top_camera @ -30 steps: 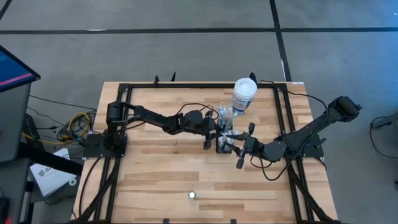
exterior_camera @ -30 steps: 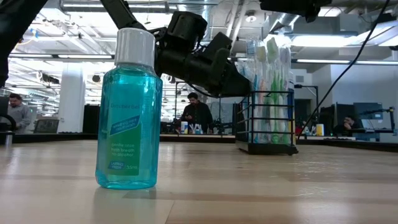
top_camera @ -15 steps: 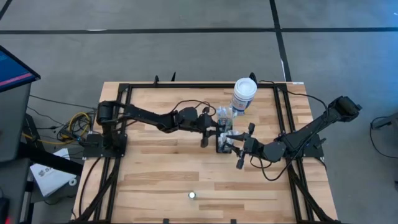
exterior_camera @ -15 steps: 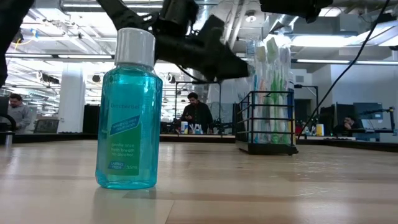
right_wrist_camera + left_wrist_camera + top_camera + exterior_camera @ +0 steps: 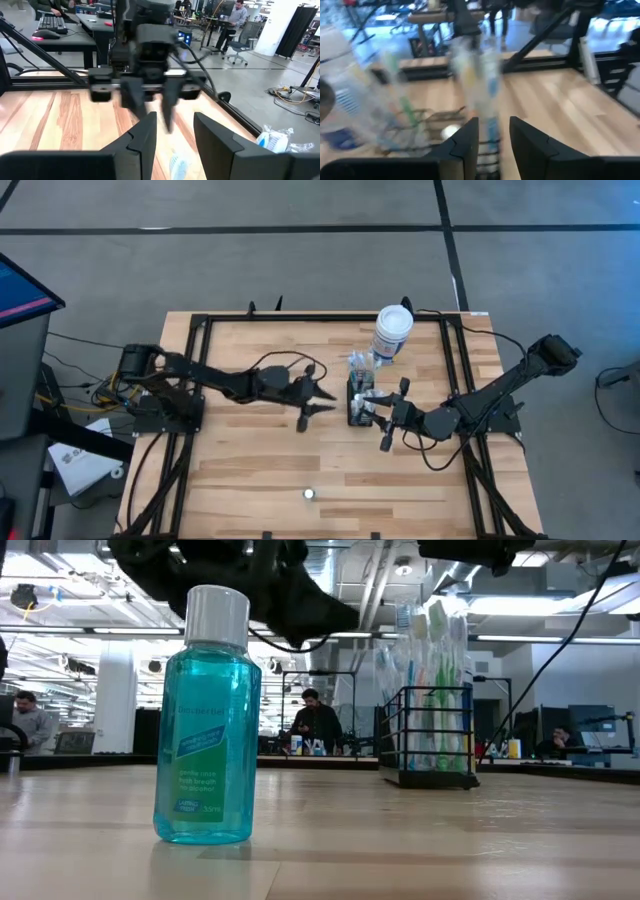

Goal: Pick & Place toothbrushing station
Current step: Put the blue liquid mouthwash into the wire mesh organizer

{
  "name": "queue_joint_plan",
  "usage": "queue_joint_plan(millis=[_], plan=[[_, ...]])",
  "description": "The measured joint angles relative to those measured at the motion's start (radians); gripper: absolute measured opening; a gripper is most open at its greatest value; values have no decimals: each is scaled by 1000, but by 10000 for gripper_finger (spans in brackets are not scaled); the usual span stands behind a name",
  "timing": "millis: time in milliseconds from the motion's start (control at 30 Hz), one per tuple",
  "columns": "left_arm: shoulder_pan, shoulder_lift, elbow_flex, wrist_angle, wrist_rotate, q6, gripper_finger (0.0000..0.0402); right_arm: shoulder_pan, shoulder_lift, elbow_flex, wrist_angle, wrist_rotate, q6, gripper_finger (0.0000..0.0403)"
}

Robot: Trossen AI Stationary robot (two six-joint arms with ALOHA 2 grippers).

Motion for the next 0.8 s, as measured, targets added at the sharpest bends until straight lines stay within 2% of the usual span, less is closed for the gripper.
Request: queue_joint_plan(millis=[367,800], plan=[[-155,-61,-123,-3,-14,-125,104,4,0,0,5,0,8,120],[-366,-61,-152,3,-40,-209,104,3,0,0,-2,0,29,120]])
